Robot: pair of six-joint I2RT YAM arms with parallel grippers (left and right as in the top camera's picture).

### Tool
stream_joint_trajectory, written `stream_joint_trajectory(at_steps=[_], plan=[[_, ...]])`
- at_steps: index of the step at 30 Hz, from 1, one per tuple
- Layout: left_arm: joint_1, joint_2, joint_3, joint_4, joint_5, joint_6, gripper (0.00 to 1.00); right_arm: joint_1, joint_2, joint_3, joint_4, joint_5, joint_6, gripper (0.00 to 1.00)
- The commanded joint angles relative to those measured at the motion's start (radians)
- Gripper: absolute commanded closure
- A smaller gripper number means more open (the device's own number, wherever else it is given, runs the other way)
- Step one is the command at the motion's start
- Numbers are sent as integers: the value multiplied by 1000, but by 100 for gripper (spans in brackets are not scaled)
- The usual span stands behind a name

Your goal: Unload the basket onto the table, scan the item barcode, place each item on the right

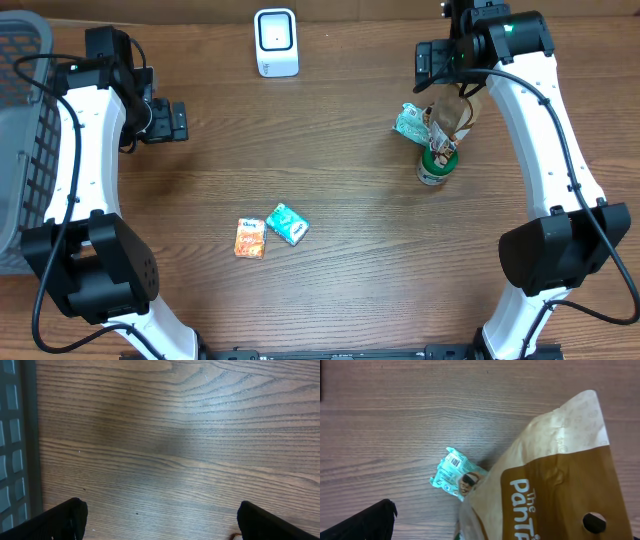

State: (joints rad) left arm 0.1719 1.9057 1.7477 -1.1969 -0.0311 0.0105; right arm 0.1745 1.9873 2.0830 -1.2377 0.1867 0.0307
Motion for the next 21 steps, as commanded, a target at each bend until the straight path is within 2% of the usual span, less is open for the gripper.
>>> stream_joint_trajectory(at_steps=[1,5,11,18,21], plan=[[4,-10,17,0,-2,12,0,24,-24,7,9,80,-89,0],[4,-10,17,0,-2,12,0,77,-24,7,23,275,-92,0],[4,-10,17,1,-2,12,1,193,-24,7,95,740,-154,0],[4,-10,17,0,-2,12,0,254,-24,7,196,904,-197,0],[4,-10,17,0,-2,12,0,257,-24,7,283,1051,-216,0]])
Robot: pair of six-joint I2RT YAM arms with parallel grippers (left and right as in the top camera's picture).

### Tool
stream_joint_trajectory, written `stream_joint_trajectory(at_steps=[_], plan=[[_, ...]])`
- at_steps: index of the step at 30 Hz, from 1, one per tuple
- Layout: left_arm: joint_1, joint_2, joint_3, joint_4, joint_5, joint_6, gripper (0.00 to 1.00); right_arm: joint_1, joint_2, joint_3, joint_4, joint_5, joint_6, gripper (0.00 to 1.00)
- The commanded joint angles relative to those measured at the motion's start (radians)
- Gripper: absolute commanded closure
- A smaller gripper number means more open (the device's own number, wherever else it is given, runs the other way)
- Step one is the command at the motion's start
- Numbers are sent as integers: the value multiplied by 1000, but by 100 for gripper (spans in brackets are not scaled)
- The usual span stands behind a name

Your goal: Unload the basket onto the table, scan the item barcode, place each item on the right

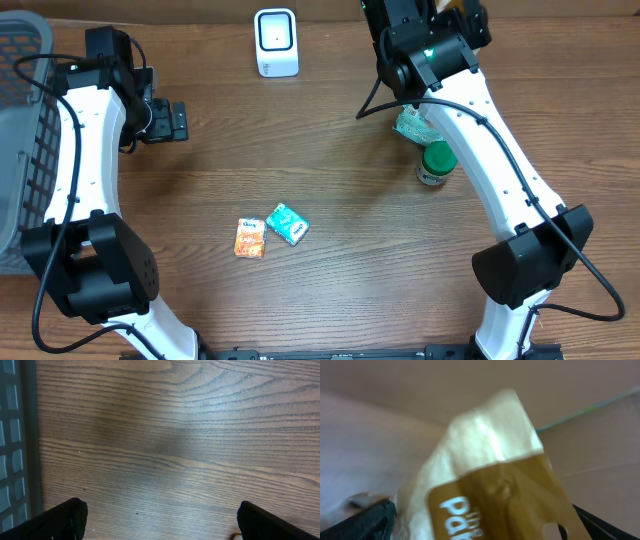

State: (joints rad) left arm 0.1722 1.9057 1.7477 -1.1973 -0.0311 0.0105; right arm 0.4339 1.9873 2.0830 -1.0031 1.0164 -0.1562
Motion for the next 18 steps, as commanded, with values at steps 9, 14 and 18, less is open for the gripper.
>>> stream_joint_trajectory(at_steps=[9,14,18], plan=[[3,-10,17,1,-2,12,0,-3,-24,7,264,433,-110,0],[3,-10,17,1,-2,12,1,-1,-24,7,299,435,-110,78],[3,-10,17,1,-2,12,0,-1,-24,7,336,449,-109,96]])
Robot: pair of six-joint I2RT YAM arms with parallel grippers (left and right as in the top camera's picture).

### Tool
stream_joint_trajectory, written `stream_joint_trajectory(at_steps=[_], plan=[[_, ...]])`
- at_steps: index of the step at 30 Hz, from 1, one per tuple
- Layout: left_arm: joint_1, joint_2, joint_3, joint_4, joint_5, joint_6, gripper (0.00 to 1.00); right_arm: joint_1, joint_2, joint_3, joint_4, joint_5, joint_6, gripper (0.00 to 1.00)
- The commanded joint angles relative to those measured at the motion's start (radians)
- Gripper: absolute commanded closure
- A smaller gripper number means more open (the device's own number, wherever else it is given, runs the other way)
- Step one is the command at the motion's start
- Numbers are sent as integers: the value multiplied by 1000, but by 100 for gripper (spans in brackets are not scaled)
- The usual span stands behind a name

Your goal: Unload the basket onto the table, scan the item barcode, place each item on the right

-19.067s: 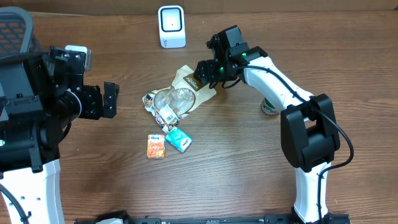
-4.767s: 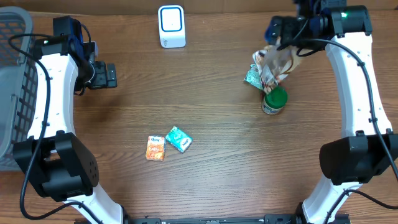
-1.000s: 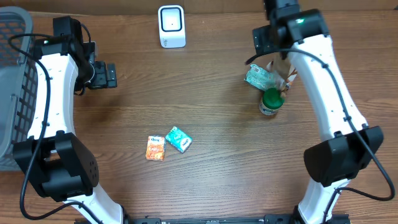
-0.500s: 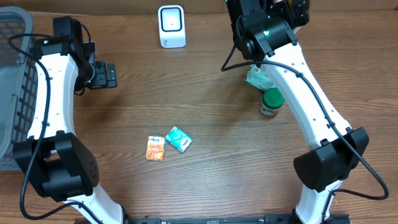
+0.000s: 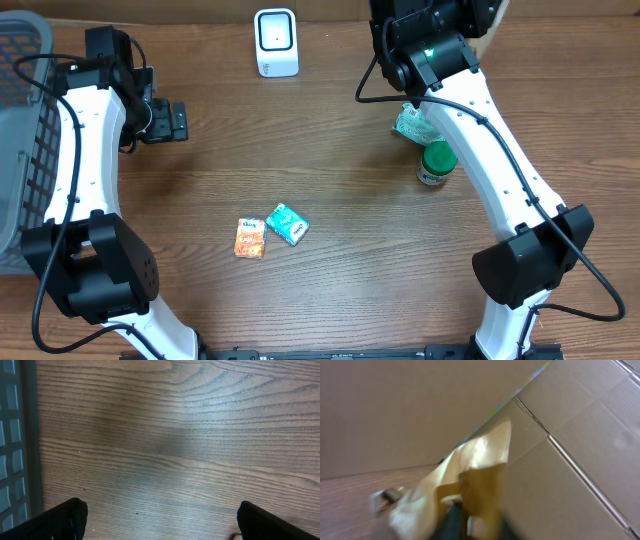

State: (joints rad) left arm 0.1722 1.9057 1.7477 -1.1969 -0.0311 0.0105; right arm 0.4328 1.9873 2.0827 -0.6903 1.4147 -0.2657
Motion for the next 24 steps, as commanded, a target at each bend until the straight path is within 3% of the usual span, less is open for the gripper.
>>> stream_joint_trajectory(at_steps=[1,3,5,6,7,19,20,21,22,24], plan=[[3,-10,17,0,-2,12,1,0,-24,7,38,68,0,96],[3,-10,17,1,-2,12,0,0,-24,7,62,86,-1,92],[3,-10,17,0,-2,12,1,0,-24,7,66,88,-1,15],[3,-10,17,0,-2,12,0,0,-24,7,66,88,-1,4],[3,-10,17,0,-2,12,1,0,-24,7,66,88,0,0],[3,-10,17,0,-2,12,1,6,-24,7,29,-37,2,0],[3,-10,17,0,-2,12,1,7,-24,7,6,-69,3,6],[3,-10,17,0,-2,12,1,9,-24,7,-19,-105,5,55],[3,-10,17,0,-2,12,0,11,-24,7,-39,-130,16,92],[3,-10,17,0,-2,12,0,11,-24,7,-76,-184,61,96]])
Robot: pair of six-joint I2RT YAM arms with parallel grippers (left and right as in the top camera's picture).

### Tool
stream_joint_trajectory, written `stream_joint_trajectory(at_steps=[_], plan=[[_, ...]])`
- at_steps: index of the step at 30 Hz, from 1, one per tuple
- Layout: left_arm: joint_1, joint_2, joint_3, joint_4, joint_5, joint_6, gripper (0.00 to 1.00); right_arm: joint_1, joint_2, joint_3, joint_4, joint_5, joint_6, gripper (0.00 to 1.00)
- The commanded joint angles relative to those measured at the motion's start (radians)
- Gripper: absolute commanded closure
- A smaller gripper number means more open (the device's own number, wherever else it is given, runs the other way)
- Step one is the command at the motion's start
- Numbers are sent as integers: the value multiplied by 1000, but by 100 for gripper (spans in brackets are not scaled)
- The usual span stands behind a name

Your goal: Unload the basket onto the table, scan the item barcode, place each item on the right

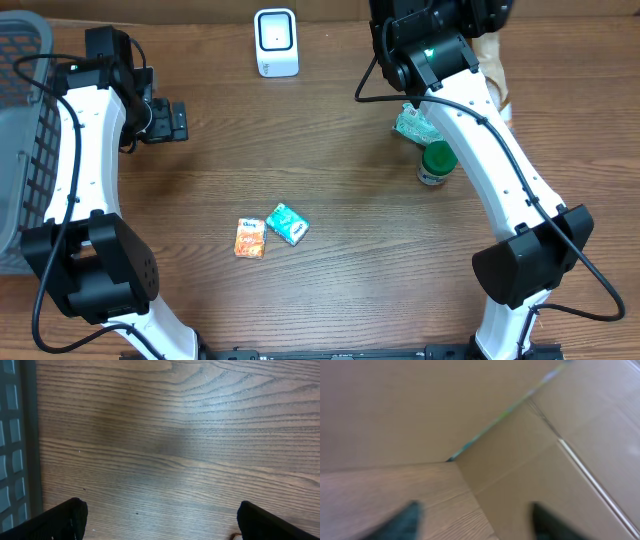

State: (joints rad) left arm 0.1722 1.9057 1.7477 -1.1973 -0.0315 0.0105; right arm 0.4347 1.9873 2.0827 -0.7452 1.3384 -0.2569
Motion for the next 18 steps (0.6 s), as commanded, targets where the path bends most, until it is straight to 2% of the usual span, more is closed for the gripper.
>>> stream_joint_trajectory(at_steps=[1,6,7,8,9,14,18], plan=[[3,-10,17,1,-2,12,1,10,-24,7,-37,-132,67,96],[3,-10,17,1,-2,12,0,10,-24,7,-72,-193,96,95],[3,-10,17,1,-2,12,0,10,-24,7,-72,-196,100,45],[3,-10,17,1,-2,12,0,10,-24,7,-72,-198,100,16],[3,-10,17,1,-2,12,0,10,-24,7,-72,-201,100,0],[3,-10,17,1,-2,12,0,10,-24,7,-76,-238,101,2],[3,-10,17,1,-2,12,0,10,-24,7,-116,-346,112,2]])
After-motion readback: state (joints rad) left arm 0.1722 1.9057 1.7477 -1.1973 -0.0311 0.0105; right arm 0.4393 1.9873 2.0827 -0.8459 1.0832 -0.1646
